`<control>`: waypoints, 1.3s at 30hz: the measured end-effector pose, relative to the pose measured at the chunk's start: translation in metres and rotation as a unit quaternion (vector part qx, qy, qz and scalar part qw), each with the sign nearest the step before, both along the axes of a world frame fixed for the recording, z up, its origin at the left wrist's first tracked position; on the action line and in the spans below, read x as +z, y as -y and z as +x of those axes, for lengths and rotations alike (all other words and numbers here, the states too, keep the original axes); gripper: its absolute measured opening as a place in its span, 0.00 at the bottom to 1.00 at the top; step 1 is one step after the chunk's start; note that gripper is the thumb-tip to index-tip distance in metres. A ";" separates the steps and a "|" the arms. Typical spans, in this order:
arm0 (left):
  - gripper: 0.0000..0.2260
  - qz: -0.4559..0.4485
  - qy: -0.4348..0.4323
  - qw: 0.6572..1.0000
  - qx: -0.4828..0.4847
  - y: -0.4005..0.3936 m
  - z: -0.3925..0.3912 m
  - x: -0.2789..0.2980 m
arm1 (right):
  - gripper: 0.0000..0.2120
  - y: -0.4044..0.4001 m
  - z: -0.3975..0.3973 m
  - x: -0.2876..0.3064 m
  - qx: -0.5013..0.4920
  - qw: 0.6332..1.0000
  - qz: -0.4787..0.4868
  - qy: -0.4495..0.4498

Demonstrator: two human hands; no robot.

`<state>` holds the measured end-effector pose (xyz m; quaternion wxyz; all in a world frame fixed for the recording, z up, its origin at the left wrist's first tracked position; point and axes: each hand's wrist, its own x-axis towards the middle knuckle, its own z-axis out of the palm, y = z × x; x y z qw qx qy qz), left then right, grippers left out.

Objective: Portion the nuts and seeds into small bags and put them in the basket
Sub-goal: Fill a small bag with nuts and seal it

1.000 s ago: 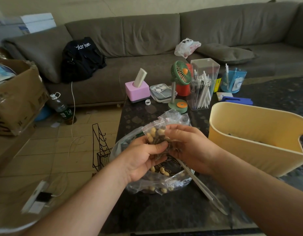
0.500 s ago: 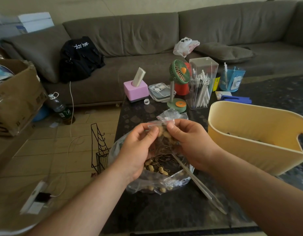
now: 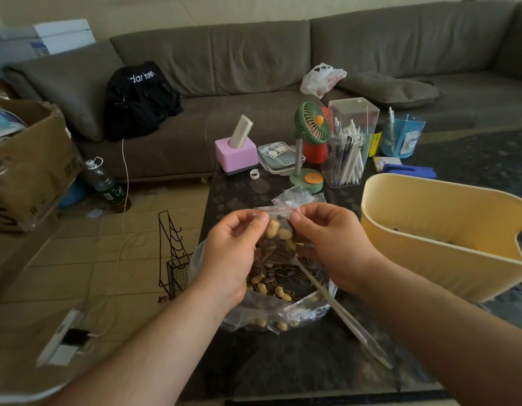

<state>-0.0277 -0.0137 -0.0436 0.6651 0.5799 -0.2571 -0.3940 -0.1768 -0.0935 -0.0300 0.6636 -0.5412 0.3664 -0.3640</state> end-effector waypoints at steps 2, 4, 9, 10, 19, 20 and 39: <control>0.04 0.002 -0.004 1.000 0.007 0.000 0.001 0.000 | 0.06 0.001 0.000 0.000 -0.002 1.000 0.003 -0.004; 0.05 0.000 -0.008 1.000 0.015 0.001 0.000 0.001 | 0.06 0.000 0.000 0.000 -0.003 1.000 0.003 -0.006; 0.06 -0.016 -0.021 0.999 0.034 0.002 -0.003 0.003 | 0.07 0.001 0.001 0.001 -0.007 1.000 -0.009 -0.010; 0.06 -0.015 -0.022 0.999 0.035 0.003 -0.003 0.003 | 0.06 0.001 0.001 0.001 -0.008 1.000 -0.013 -0.011; 0.08 -0.013 -0.005 0.999 0.035 0.005 -0.006 0.002 | 0.07 0.002 0.003 -0.001 -0.027 0.998 -0.051 -0.018; 0.08 -0.013 -0.004 0.999 0.031 0.005 -0.007 0.002 | 0.07 0.002 0.003 -0.002 -0.028 0.998 -0.053 -0.018; 0.08 -0.002 0.003 1.000 0.026 0.003 -0.007 0.004 | 0.06 0.003 0.002 -0.003 -0.013 0.997 -0.071 -0.025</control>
